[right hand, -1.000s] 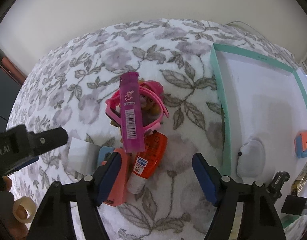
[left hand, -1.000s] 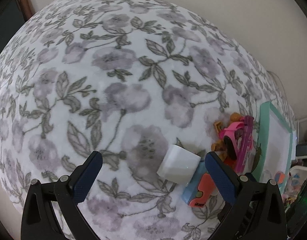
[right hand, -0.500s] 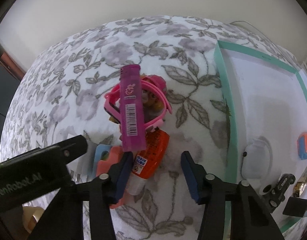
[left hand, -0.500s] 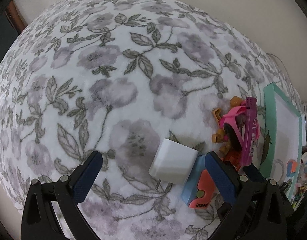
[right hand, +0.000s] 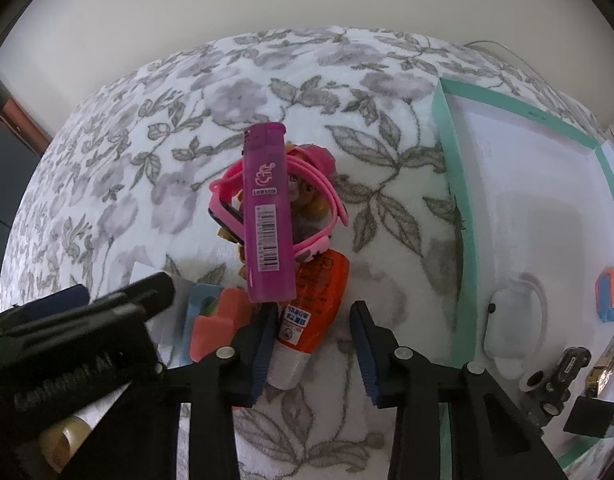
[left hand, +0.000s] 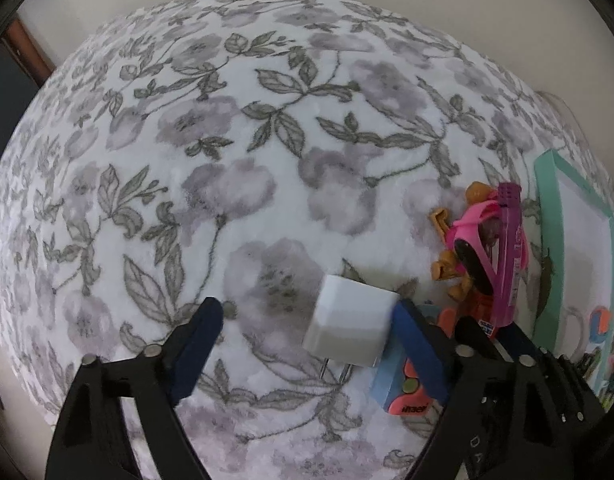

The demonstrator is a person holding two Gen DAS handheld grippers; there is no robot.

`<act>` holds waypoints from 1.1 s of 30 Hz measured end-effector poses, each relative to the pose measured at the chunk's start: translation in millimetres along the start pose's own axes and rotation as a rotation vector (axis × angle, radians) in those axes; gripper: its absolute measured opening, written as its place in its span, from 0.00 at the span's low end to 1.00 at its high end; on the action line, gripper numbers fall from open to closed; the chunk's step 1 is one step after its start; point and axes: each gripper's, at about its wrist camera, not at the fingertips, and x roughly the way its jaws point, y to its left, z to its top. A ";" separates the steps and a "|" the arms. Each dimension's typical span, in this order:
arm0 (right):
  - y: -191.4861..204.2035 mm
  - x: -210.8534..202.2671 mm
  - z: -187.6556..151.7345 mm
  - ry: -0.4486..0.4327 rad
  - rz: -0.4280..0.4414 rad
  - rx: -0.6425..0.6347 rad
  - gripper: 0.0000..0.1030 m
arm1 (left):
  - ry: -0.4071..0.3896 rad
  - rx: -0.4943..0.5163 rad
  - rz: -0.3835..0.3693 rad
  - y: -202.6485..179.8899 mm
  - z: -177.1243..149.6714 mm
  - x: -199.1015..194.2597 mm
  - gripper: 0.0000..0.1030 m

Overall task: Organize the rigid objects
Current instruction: 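Grasp the white cube charger with the left gripper while the right gripper grasps the orange bottle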

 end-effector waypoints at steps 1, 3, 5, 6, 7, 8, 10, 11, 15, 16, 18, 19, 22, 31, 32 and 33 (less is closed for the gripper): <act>-0.7 -0.1 -0.2 0.000 -0.003 0.003 0.37 | 0.002 -0.006 -0.005 1.3 -0.1 0.4 0.84; -3.0 0.2 -0.2 0.003 -0.003 0.011 0.37 | 0.002 -0.006 -0.005 2.9 0.1 1.2 0.84; -4.5 0.0 0.0 0.004 0.000 0.013 0.37 | 0.000 -0.005 0.005 5.2 -0.6 1.7 0.84; -4.6 -0.1 0.1 0.004 -0.001 0.012 0.37 | -0.002 -0.005 0.010 5.9 -0.6 2.3 0.84; -4.7 0.0 0.3 0.003 -0.003 0.011 0.37 | -0.002 -0.005 0.013 6.4 -0.3 2.7 0.84; -4.6 -0.1 0.2 0.003 -0.005 0.010 0.37 | -0.002 -0.008 0.013 7.9 -0.8 2.1 0.84; -4.0 0.5 0.0 0.002 -0.012 0.006 0.37 | -0.004 -0.005 0.014 7.8 -2.9 0.4 0.83; -3.2 1.0 -0.6 0.002 -0.016 0.004 0.37 | -0.005 0.001 0.011 6.5 -3.4 0.2 0.79; -0.5 2.6 -1.1 0.001 -0.025 -0.006 0.37 | -0.003 0.018 -0.032 -1.4 -3.7 -2.4 0.59; 0.1 3.2 -1.1 0.000 -0.027 -0.007 0.37 | -0.006 0.027 -0.027 -3.6 -4.1 -2.9 0.59; 2.8 4.7 -1.4 -0.003 -0.035 -0.015 0.37 | -0.012 0.036 -0.019 -8.5 -4.5 -1.9 0.59; 3.7 4.7 -1.8 -0.004 -0.041 -0.020 0.38 | -0.010 0.032 -0.023 -9.8 -4.7 -1.1 0.59; 8.8 6.1 -3.2 -0.011 -0.063 -0.041 0.38 | -0.001 0.024 -0.031 -11.5 -5.0 3.0 0.59; 18.1 10.5 -6.6 -0.024 -0.083 -0.069 0.38 | 0.047 0.004 0.002 -12.6 -11.9 25.5 0.58; 19.3 11.2 -7.4 -0.025 -0.084 -0.070 0.38 | 0.046 0.005 0.003 -13.3 -11.8 25.4 0.58; 19.6 11.5 -7.6 -0.026 -0.084 -0.071 0.38 | 0.046 0.006 0.005 -14.3 -12.0 25.2 0.55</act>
